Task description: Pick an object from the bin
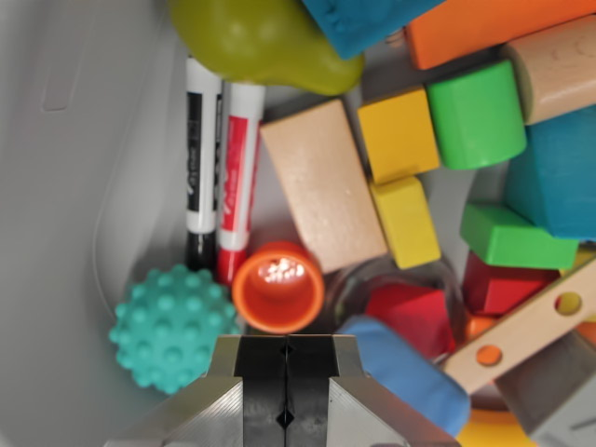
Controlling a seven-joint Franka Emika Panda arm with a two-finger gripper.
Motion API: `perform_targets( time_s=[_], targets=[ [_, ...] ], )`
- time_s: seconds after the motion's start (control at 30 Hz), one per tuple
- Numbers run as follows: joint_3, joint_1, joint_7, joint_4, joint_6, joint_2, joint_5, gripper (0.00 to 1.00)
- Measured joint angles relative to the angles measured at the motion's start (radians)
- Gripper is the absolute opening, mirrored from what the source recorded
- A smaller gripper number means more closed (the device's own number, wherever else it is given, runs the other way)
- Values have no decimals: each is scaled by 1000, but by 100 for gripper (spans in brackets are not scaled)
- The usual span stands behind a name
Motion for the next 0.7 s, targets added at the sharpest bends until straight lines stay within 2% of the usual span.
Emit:
perform_targets(
  time_s=[0.7],
  targets=[
    [-1, 0, 4, 61, -166, -99, -3, 0]
  ],
)
